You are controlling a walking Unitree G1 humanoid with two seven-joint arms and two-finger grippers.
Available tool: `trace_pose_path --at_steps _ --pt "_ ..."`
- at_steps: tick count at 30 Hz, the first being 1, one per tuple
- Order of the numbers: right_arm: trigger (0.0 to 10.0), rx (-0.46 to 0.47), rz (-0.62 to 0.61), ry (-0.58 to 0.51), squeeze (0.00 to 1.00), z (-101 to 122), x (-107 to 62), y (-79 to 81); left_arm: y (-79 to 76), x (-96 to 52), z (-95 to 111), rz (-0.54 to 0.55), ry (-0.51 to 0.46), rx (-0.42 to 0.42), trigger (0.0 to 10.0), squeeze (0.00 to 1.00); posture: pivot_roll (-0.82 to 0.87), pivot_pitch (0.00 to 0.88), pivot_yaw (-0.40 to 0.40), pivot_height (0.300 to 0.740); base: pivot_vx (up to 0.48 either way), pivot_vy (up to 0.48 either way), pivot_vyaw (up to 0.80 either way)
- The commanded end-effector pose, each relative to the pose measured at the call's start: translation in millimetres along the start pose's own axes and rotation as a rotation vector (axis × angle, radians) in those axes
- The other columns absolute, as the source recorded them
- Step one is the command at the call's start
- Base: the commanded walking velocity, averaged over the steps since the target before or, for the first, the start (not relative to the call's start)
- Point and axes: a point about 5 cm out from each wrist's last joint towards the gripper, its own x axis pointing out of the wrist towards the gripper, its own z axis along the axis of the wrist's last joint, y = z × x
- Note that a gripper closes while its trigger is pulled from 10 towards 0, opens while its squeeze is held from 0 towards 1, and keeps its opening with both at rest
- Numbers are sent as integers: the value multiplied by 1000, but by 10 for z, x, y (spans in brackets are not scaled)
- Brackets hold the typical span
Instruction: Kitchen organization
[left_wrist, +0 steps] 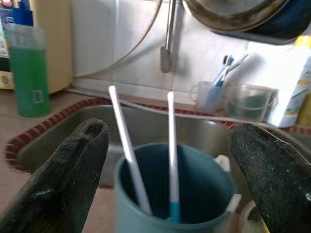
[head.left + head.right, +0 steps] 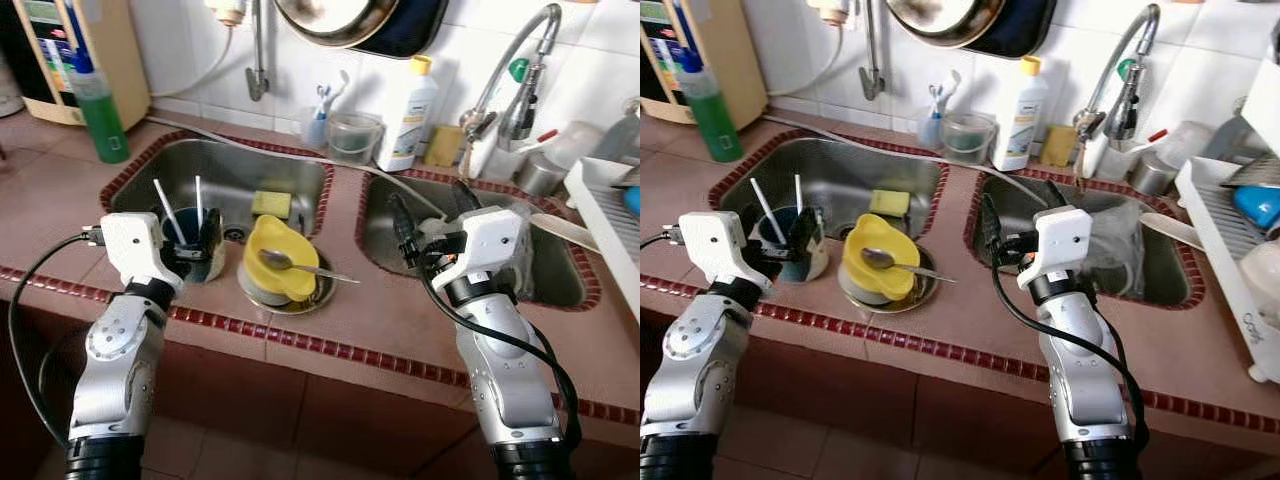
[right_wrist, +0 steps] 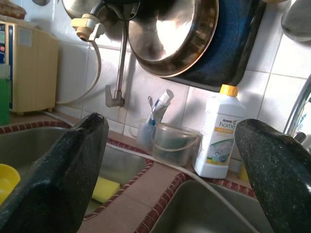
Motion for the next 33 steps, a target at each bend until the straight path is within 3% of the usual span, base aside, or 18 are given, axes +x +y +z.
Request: trace_pose_path --at_steps 1,6,12,21,26,33 --pt "10000 9 14 -19 0 65 3 -15 -80 71 127 -32 -28 17 10000 0 88 0 -55 740 0 0 0" --pt "10000 53 115 -2 0 76 -20 72 -79 160 206 -41 -12 46 10000 0 77 0 -45 740 0 0 0" --pt "10000 26 181 33 0 9 -74 143 -12 288 224 -39 33 98 10000 0 65 0 -37 740 0 0 0" --pt "10000 49 283 53 0 44 -213 300 256 456 270 25 132 145 10000 0 34 0 -15 740 0 0 0" --pt "10000 66 320 67 0 53 -277 381 366 480 285 72 160 84 10000 0 23 0 -10 740 0 0 0" --pt "10000 97 391 93 0 72 -355 485 380 472 262 54 202 7 10000 0 20 0 -16 740 0 0 0"
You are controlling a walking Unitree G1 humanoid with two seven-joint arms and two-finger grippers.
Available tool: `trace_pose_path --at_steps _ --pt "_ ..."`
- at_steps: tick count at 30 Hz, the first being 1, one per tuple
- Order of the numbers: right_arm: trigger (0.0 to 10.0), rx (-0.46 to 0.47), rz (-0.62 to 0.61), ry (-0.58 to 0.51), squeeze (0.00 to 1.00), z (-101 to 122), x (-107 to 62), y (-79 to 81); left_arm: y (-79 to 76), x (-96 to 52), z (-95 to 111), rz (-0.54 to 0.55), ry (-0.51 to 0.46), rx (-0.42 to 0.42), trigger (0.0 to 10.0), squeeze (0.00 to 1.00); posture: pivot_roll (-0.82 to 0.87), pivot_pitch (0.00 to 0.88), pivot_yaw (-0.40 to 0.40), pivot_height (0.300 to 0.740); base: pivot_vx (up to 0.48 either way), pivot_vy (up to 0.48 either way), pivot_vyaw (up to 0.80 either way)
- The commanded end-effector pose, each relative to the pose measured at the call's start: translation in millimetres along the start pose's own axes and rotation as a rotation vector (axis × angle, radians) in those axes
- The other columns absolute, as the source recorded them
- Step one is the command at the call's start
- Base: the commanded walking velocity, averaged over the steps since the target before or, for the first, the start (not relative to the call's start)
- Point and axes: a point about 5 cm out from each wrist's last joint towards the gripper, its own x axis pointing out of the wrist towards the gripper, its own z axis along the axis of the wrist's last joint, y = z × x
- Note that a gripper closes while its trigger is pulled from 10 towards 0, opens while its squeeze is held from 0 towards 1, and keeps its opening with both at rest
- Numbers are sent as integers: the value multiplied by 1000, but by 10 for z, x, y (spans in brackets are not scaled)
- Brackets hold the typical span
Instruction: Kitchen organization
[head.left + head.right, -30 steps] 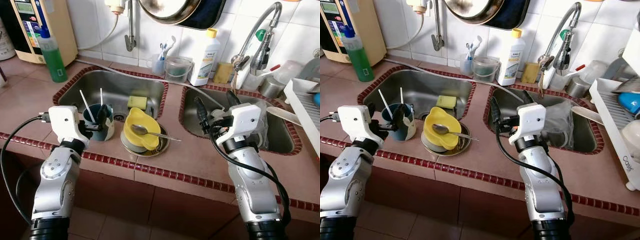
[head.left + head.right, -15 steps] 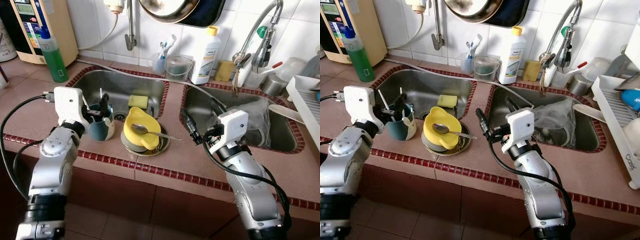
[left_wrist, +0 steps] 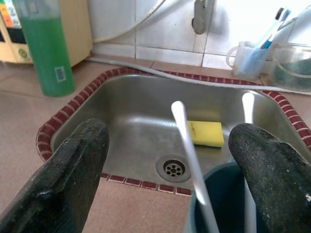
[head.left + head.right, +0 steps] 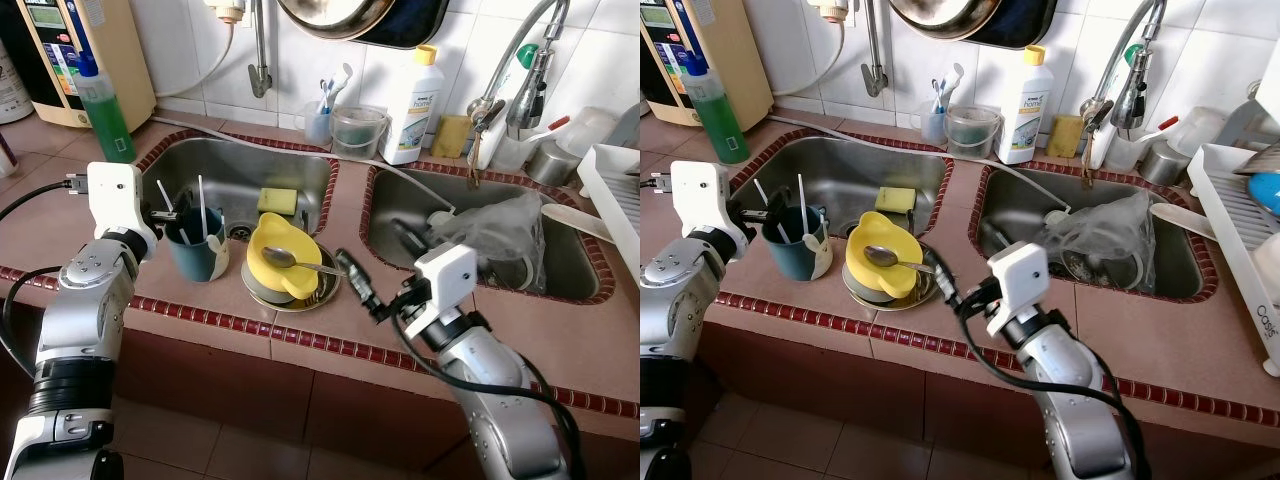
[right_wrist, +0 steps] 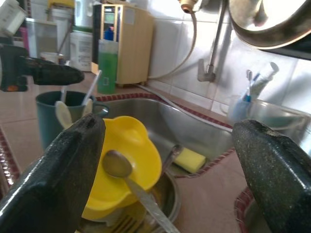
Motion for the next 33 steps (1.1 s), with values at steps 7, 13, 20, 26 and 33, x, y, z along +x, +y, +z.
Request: trace_pose_path --at_steps 7,13,20,26,33 --pt "10000 25 69 7 0 69 -23 79 -74 24 91 -83 5 -82 10000 0 22 0 -24 740 0 0 0" --pt "10000 58 133 4 0 115 -37 167 -113 29 141 -127 8 -109 0 0 22 0 -19 740 0 0 0" --pt "10000 87 144 5 0 128 -55 212 -93 22 197 -145 10 -143 0 0 24 0 -10 740 0 0 0" --pt "10000 131 130 -6 0 154 -55 213 -59 17 279 -155 6 -178 0 0 30 0 -5 740 0 0 0" --pt "10000 142 135 0 0 152 -55 226 -27 -1 326 -166 9 -170 0 0 39 0 0 740 0 0 0"
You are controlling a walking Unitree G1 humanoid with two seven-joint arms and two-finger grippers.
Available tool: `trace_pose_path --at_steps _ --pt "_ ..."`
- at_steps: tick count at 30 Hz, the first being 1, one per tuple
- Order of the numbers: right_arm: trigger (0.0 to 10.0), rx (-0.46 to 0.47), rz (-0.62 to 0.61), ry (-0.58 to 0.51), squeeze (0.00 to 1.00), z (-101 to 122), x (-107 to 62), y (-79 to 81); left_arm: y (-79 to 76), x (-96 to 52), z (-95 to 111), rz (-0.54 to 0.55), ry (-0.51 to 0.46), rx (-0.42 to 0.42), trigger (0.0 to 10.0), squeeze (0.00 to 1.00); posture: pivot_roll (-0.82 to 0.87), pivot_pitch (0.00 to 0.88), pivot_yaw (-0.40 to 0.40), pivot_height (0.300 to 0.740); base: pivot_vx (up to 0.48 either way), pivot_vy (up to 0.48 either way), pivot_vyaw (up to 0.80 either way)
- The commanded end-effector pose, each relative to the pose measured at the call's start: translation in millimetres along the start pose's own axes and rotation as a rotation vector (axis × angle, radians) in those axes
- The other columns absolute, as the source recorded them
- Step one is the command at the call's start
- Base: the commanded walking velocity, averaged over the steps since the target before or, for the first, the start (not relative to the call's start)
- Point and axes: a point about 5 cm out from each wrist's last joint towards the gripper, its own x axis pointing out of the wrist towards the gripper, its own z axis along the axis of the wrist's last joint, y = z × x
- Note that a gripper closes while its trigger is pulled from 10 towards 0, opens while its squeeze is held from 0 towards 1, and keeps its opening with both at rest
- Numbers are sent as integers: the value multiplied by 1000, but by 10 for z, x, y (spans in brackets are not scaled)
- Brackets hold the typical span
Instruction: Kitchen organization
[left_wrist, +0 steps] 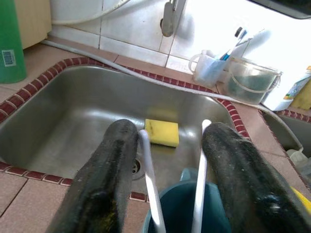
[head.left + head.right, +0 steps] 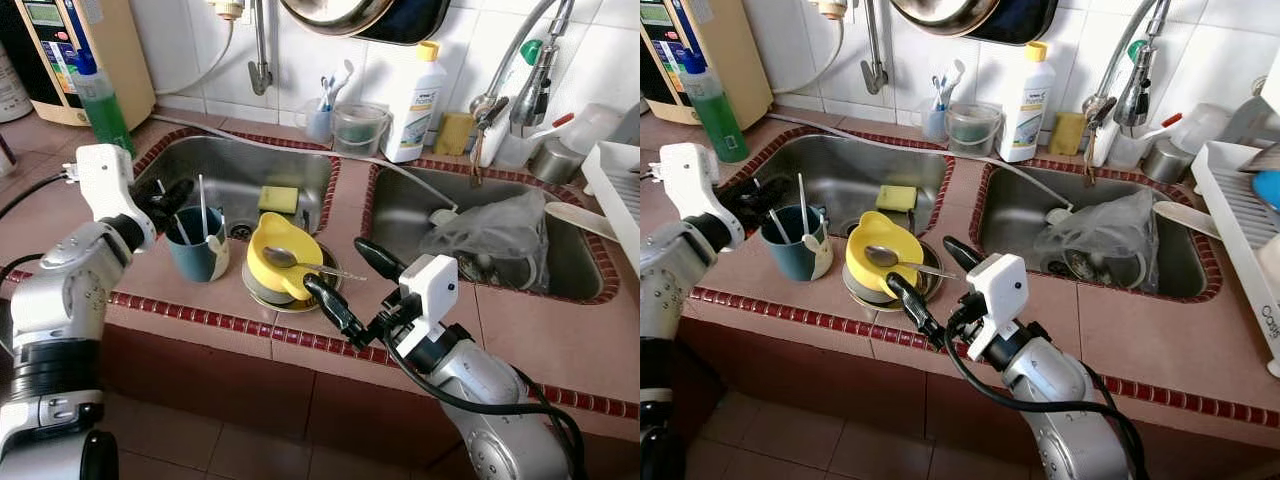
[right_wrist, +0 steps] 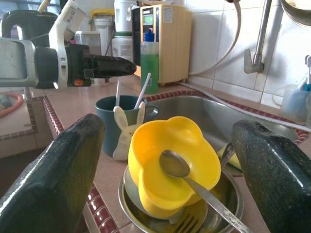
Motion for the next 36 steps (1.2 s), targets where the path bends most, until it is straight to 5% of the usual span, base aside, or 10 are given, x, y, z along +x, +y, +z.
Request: trace_pose_path --at_steps 1,24,25,26,27,36 --pt "10000 -2 1 -15 0 54 -9 6 -27 -7 88 -18 -17 13 0 0 40 0 0 740 0 0 0" --pt "10000 7 6 -3 0 44 -17 16 -31 -24 14 -29 28 41 0 0 40 0 0 740 0 0 0" --pt "10000 6 5 -4 0 47 -16 14 -44 -18 -20 -31 43 48 627 0 39 0 4 740 0 0 0" --pt "10000 6 5 -4 0 47 -16 14 -48 -16 -36 -31 51 54 4510 0 39 0 4 740 0 0 0" --pt "10000 6 4 -4 0 48 -16 14 -51 -12 -54 -30 61 58 10000 0 39 0 4 740 0 0 0" --pt "10000 7 -1 -3 0 45 -25 21 -57 3 -103 -22 87 61 10000 0 34 0 7 740 0 0 0"
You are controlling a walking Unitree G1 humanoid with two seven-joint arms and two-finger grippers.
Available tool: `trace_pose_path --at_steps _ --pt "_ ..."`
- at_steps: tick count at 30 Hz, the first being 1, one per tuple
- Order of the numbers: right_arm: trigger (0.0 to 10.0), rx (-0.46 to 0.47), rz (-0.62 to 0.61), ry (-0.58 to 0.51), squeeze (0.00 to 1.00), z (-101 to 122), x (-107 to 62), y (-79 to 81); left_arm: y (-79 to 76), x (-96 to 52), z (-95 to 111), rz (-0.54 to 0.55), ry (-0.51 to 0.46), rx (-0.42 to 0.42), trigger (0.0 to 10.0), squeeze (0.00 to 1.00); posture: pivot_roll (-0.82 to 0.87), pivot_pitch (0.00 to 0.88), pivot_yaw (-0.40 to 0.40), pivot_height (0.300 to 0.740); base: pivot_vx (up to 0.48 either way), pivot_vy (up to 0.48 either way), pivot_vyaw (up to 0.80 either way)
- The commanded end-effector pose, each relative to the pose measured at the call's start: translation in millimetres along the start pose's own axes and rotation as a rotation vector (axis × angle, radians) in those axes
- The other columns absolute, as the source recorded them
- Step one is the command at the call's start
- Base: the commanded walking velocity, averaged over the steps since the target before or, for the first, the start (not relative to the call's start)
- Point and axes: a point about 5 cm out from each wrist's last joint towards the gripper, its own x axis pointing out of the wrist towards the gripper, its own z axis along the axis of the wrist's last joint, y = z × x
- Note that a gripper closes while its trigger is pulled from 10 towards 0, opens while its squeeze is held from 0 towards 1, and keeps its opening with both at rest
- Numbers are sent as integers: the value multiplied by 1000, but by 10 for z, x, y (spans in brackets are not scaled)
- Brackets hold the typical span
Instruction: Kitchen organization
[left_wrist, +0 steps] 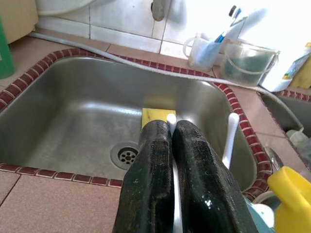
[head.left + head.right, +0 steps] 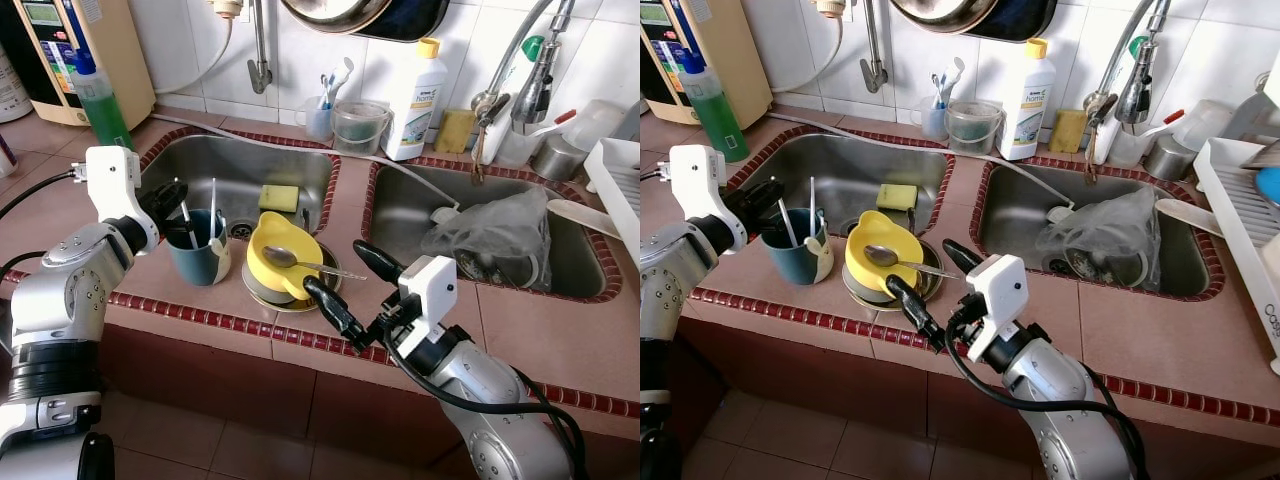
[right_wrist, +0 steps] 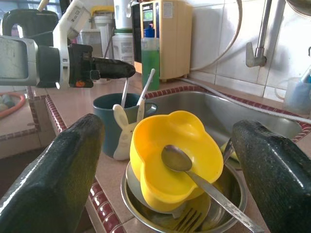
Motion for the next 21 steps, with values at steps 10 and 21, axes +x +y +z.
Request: trace_pose_path --at_steps 10,21 --pt "10000 -15 -5 -15 0 61 -17 7 24 3 -32 30 23 18 10000 467 33 0 5 740 0 0 0" --pt "10000 -18 -9 -18 0 64 -12 -1 -7 19 -60 19 44 18 10000 0 33 0 9 740 0 0 0"
